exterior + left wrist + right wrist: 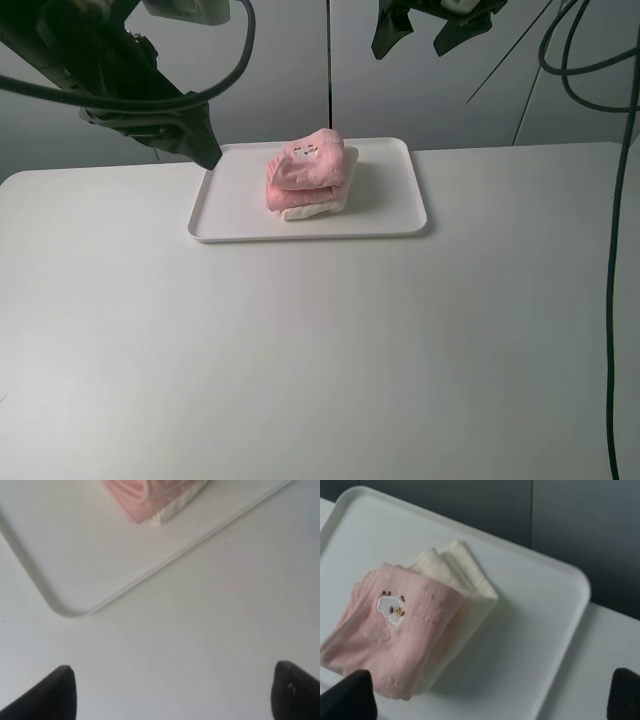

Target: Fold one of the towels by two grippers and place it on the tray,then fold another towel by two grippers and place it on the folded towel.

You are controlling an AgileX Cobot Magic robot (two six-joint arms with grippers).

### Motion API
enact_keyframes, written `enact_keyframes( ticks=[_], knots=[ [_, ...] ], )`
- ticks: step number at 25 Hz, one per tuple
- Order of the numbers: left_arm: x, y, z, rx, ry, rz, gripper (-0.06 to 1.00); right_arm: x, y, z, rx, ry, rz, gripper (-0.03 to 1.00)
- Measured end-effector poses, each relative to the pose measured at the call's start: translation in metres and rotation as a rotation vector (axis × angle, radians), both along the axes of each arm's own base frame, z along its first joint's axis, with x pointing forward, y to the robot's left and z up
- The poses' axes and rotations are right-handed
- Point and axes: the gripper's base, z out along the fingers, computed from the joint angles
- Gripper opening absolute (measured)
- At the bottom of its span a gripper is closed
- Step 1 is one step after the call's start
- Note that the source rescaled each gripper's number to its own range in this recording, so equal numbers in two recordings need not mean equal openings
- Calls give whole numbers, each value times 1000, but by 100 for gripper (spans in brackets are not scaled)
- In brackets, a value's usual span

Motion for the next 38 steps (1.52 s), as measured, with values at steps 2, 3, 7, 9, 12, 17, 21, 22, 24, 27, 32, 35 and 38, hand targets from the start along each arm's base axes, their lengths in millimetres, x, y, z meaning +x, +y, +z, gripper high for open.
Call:
enact_keyframes(
  ticks=[2,3,7,9,12,17,21,22,24,27,32,35,38],
  knots=[
    [-7,9,10,-2,0,27,100,-15,-7,20,-35,-25,-5,100],
    [-10,13,13,-6,0,42,100,-23,-10,26,-48,-26,-9,100],
    [-37,36,18,-11,-17,88,100,-63,-25,20,-113,18,-38,100],
    [-58,45,16,-14,-24,100,100,-93,-33,10,-125,42,-51,100],
    [-96,63,4,-25,-26,134,100,-146,-46,7,-110,7,-80,100],
    [-159,91,2,-86,-110,173,100,-245,-71,14,-100,-110,-93,100],
    [-202,110,6,-148,-193,190,100,-307,-86,11,-88,-177,-88,100],
    [-211,114,5,-153,-200,192,100,-322,-89,10,-85,-198,-84,100],
    [-230,122,2,-175,-230,196,100,-350,-95,8,-82,-222,-78,100],
    [-251,131,-6,-191,-235,211,100,-383,-103,1,-85,-242,-66,100],
    [-276,142,-18,-241,-284,231,100,-428,-112,-14,-68,-247,-71,100],
    [-287,145,-25,-290,-314,237,100,-447,-116,-24,-50,-305,-74,100],
    [-296,149,-25,-326,-366,238,100,-461,-120,-33,-32,-368,-79,100]
  ],
)
